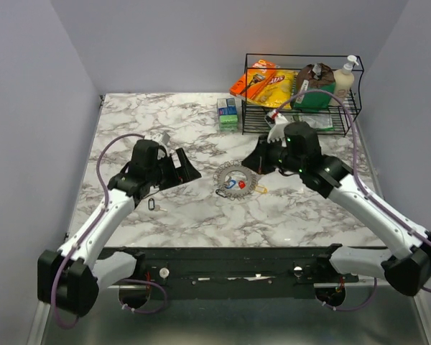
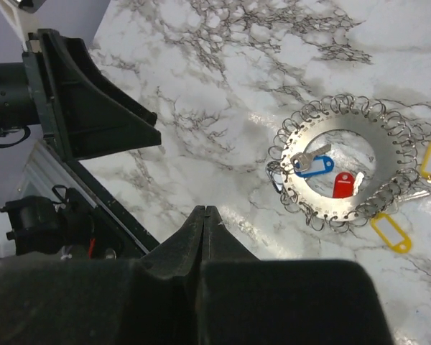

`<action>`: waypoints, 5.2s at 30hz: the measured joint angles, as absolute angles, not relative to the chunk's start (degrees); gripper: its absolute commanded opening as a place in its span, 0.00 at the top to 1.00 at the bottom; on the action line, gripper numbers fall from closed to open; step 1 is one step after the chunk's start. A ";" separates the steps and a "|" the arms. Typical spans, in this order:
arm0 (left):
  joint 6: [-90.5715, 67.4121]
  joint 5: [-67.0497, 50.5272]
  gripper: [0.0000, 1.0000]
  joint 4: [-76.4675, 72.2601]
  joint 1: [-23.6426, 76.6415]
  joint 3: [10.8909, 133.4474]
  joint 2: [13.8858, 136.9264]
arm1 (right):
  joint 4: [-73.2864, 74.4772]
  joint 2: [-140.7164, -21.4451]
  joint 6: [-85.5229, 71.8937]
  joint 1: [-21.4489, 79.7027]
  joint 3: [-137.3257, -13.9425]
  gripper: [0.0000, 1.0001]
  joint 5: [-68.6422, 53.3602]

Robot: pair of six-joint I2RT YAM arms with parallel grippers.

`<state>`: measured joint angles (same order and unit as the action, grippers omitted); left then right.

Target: Put the keys on the keyring

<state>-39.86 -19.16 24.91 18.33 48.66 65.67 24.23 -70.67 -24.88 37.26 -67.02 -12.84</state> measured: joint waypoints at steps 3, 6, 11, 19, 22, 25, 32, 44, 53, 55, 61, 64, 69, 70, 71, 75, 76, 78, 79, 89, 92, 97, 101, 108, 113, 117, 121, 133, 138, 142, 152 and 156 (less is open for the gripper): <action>-40.64 -18.76 0.01 21.21 18.83 43.48 57.34 | 21.80 -62.46 -25.23 37.52 -60.55 0.91 -11.31; -41.87 -17.82 0.01 17.39 18.81 40.27 55.09 | 19.31 -54.70 -26.35 37.56 -53.43 0.91 -8.10; -42.81 -14.39 0.01 17.91 18.94 42.78 62.70 | 16.99 -55.92 -25.56 37.56 -52.66 0.91 -3.29; -43.24 -12.93 0.01 15.20 20.56 43.57 69.04 | 16.29 -70.32 -24.40 37.56 -55.05 0.91 -2.33; -43.11 -13.04 0.01 11.64 21.80 43.70 75.88 | 16.16 -75.13 -24.43 37.56 -55.33 0.91 -2.33; -43.55 -13.85 0.01 8.80 23.18 43.97 82.13 | 16.40 -78.26 -24.51 37.56 -55.64 0.91 -2.22; -43.09 -12.88 0.02 9.61 28.34 50.41 87.83 | 16.32 -79.70 -24.86 37.56 -55.83 0.92 -2.22; -42.22 -5.04 0.17 12.58 29.63 58.50 96.23 | 16.36 -81.60 -25.04 37.56 -55.83 0.92 -2.13; -39.79 1.76 0.20 19.33 34.09 69.32 103.92 | 16.43 -81.87 -25.02 37.36 -55.83 0.92 0.10; -39.22 2.92 0.20 20.47 35.07 71.20 105.30 | 16.47 -81.87 -25.02 36.99 -55.83 0.92 0.49; -37.69 5.80 0.20 23.64 37.41 75.79 109.78 | 16.69 -81.82 -24.93 34.94 -55.70 0.92 1.26; -37.06 7.42 0.24 25.65 38.46 78.19 112.03 | 16.84 -81.62 -24.80 33.98 -55.37 0.92 1.52; -36.01 8.86 0.35 27.18 39.44 80.16 114.43 | 17.56 -81.52 -24.36 33.23 -55.18 0.92 1.72; -35.90 9.06 0.35 27.31 39.53 80.40 114.67 | 17.74 -81.52 -24.32 33.19 -55.18 0.92 1.69; -35.79 9.15 0.36 27.40 39.53 80.64 114.87 | 17.85 -81.52 -24.23 33.17 -55.18 0.92 1.72; -35.51 9.91 0.36 27.51 39.53 80.99 115.22 | 18.17 -81.52 -23.88 33.15 -55.18 0.92 1.74; -35.38 10.09 0.36 27.55 39.59 81.10 115.31 | 18.17 -81.52 -23.86 33.15 -55.18 0.92 1.76; -35.14 10.81 0.37 27.75 39.62 81.41 115.61 | 18.20 -81.52 -23.70 33.15 -55.18 0.92 1.76; -35.03 11.35 0.37 27.92 39.64 81.62 115.79 | 18.20 -81.52 -23.55 33.15 -55.18 0.92 1.76; -34.70 17.08 0.39 28.56 40.25 81.06 115.96 | 18.39 -81.54 -22.87 33.01 -55.18 0.92 1.78; -34.96 18.76 0.41 28.51 40.29 80.20 115.61 | 18.61 -81.54 -22.61 32.99 -55.18 0.92 1.80; -35.05 22.46 0.42 27.51 40.38 77.17 113.86 | 18.79 -81.54 -22.41 32.99 -55.18 0.92 1.85; -35.64 23.57 0.45 25.76 40.73 72.58 110.91 | 19.05 -81.54 -22.41 32.99 -55.18 0.91 1.83; -38.06 24.99 0.28 27.55 42.98 66.76 105.75 | 19.22 -81.54 -22.37 32.99 -55.18 0.91 1.78; -38.70 27.29 0.14 33.76 43.86 66.43 102.61 | 19.35 -81.54 -22.15 32.99 -55.18 0.91 1.76; -38.50 29.04 0.12 36.14 43.83 67.51 97.01 | 19.40 -81.49 -21.93 32.99 -55.18 0.90 1.63; -38.24 29.52 0.11 35.92 43.75 68.99 91.83 | 19.33 -81.36 -21.78 32.99 -55.18 0.89 0.62; -38.17 24.05 0.12 33.26 42.30 65.32 89.25 | 16.10 -81.34 -21.43 32.99 -52.62 0.87 -6.72; -38.17 20.60 0.14 31.05 40.10 62.00 87.68 | 14.83 -81.87 -21.37 32.99 -52.31 0.86 -8.19; -38.11 16.71 0.14 28.51 37.32 59.16 87.72 | 13.98 -82.98 -21.21 32.99 -52.31 0.85 -8.62; -37.78 7.81 0.14 23.68 31.57 57.52 90.19 | 13.34 -87.05 -20.36 32.99 -52.38 0.62 -9.23; -37.45 6.26 0.14 23.31 31.18 57.74 91.35 | 13.34 -88.33 -20.08 32.99 -52.62 0.55 -10.55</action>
<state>-37.45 6.26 23.31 31.18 57.74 91.35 13.34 -88.33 -20.08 32.99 -52.62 -10.55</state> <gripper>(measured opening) 0.862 0.400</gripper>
